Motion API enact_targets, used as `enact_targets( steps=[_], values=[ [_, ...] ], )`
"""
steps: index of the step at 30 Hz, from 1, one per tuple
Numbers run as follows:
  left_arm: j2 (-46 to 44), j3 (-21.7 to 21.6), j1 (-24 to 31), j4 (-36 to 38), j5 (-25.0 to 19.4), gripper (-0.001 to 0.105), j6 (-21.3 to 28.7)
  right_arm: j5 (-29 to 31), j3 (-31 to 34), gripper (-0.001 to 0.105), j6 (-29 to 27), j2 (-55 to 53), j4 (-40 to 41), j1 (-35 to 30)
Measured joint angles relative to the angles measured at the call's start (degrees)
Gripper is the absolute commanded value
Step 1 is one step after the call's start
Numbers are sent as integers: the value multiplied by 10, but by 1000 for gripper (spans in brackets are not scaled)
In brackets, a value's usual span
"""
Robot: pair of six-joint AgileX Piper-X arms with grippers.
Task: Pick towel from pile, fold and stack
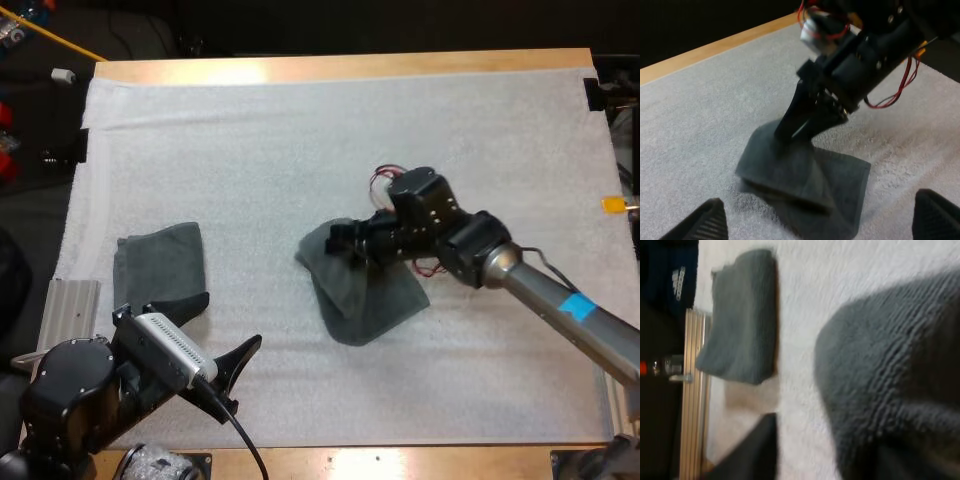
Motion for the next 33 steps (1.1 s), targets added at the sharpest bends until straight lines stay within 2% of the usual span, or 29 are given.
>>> enact_targets(
  steps=[1, 3, 6, 9, 17, 23, 33],
  values=[
    [0, 0, 0, 0, 0, 72, 0, -2, 0, 87, -8, 0, -1, 6],
    [0, 0, 0, 0, 0, 72, 0, -6, 0, 87, -25, -3, -3, 17],
    [0, 0, 0, 0, 0, 72, 0, -4, 0, 80, -34, -8, 8, 27],
    [0, 0, 0, 0, 0, 72, 0, 35, 0, 74, -39, -22, 47, 27],
    [0, 0, 0, 0, 0, 72, 0, 162, -1, 74, -97, -34, 181, 21],
    [0, -1, 0, 5, 0, 72, 0, 195, 8, 74, -120, -33, 224, -4],
    [0, -1, 0, 134, 0, 72, -1, 197, 94, 74, -124, -33, 228, -37]
  ],
)
